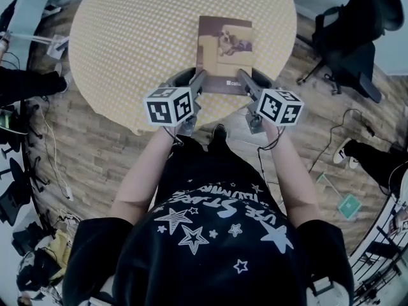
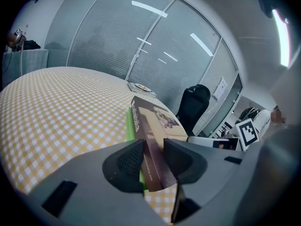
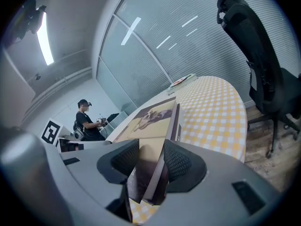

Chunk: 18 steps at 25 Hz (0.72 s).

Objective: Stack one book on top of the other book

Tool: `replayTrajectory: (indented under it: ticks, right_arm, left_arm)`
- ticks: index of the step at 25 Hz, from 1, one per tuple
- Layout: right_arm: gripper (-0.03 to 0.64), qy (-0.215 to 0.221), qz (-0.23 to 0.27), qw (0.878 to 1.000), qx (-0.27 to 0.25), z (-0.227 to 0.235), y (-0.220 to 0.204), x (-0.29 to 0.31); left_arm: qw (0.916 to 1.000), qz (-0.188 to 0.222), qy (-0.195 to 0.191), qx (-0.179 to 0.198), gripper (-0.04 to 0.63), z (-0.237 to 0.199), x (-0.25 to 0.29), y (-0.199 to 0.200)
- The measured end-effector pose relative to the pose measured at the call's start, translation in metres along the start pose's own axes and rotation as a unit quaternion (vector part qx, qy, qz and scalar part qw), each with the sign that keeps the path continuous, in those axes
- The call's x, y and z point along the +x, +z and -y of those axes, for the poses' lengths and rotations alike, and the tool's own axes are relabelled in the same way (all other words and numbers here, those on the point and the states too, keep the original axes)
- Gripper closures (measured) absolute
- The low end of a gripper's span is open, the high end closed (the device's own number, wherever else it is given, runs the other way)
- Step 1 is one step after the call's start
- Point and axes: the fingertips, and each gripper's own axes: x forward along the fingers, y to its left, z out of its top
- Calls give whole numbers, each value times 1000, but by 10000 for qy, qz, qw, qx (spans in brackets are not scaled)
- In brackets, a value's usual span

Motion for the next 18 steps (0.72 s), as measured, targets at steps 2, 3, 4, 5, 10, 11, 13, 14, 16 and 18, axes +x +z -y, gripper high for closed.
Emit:
replayTrajectory:
  ticks: [2, 3, 4, 5, 10, 11, 13, 14, 16, 18]
  right_arm:
    - [446, -26, -22, 10000, 10, 2, -3, 0]
    - [446, -33, -33, 10000, 5, 2, -4, 1]
    - [446, -32, -32, 10000, -20, 3, -4, 1]
    - [446, -29, -33, 10000, -47, 3, -3, 2]
    - [446, -40, -26, 10000, -55, 6, -5, 4]
    - [446, -55, -11, 10000, -49, 6, -5, 4]
    - [446, -82, 14, 10000, -36, 5, -6, 4]
    - [446, -91, 31, 10000, -27, 5, -6, 4]
    - [446, -94, 76, 9999, 12, 5, -6, 4]
    - [445, -78, 132, 9999, 68, 6, -6, 3]
  left_arm:
    - [10000, -44, -12, -14, 460, -1, 2, -4]
    - [10000, -59, -20, -22, 460, -1, 3, -5]
    - [10000, -70, -29, -36, 460, -2, 4, -6]
    - [9999, -81, -36, -55, 460, -3, 5, -7]
    - [9999, -123, -30, -91, 460, -6, 9, -11]
    - [9999, -125, -37, -84, 460, -7, 9, -11]
    - [9999, -132, -45, -48, 460, -8, 9, -11]
    - [9999, -141, -46, -20, 460, -9, 9, -11]
    - [9999, -149, -58, 28, 460, -9, 10, -11]
    - [9999, -120, -49, 63, 460, -8, 10, -11]
